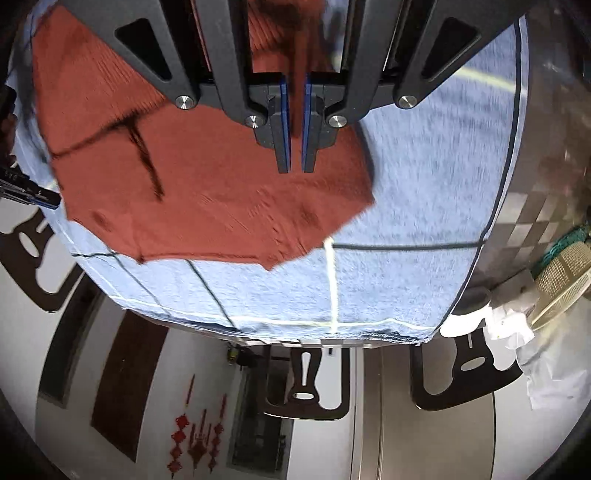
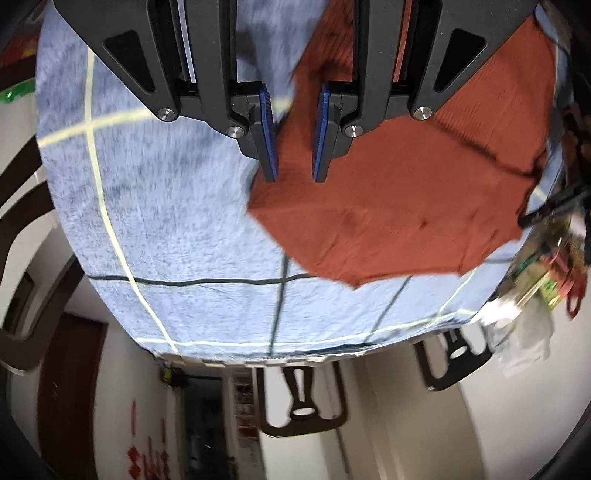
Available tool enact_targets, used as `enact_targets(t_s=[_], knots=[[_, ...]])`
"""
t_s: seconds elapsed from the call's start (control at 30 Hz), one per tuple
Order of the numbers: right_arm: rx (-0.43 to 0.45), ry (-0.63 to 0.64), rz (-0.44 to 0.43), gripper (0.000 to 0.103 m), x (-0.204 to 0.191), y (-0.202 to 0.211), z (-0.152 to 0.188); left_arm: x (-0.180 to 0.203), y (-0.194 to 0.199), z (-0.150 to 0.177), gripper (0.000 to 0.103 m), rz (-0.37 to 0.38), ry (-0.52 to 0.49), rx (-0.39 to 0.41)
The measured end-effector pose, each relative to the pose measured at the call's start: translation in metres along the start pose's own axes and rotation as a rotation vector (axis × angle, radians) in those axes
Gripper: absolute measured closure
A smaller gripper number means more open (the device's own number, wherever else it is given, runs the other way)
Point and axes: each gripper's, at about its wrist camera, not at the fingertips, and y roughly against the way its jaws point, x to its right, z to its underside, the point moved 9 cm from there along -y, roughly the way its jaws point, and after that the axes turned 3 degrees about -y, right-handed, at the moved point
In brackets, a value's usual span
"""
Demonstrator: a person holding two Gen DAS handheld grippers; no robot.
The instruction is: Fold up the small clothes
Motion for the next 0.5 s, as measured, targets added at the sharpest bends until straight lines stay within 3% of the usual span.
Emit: enact_targets(t_s=[0.1,0.13,0.33,0.43,0.5], knots=[[-0.016,-0.001,0.016,0.083,0.005,-0.008,0.002,-0.007,-0.019,0.005,0.095,-0.015,-0.003,-0.042],[-0.017,-0.001,0.02,0.083,0.005,-0.003,0.003,-0.008,-0.017,0.005,0.095,-0.013,-0.003,-0.023],[0.007,0.079,-0.047,0.083,-0.027,0.034,0.03,0.005,0.023,0.027,0.095,0.05,-0.02,-0.01],[-0.04,0.103,-0.064,0.083,-0.032,0.027,0.052,0.011,0.034,0.044,0.092,0.076,-0.028,-0.013],[-0.016,0.121,-0.056,0.083,-0.032,0.028,0.055,0.014,0.031,0.054,0.091,0.079,-0.032,-0.025]])
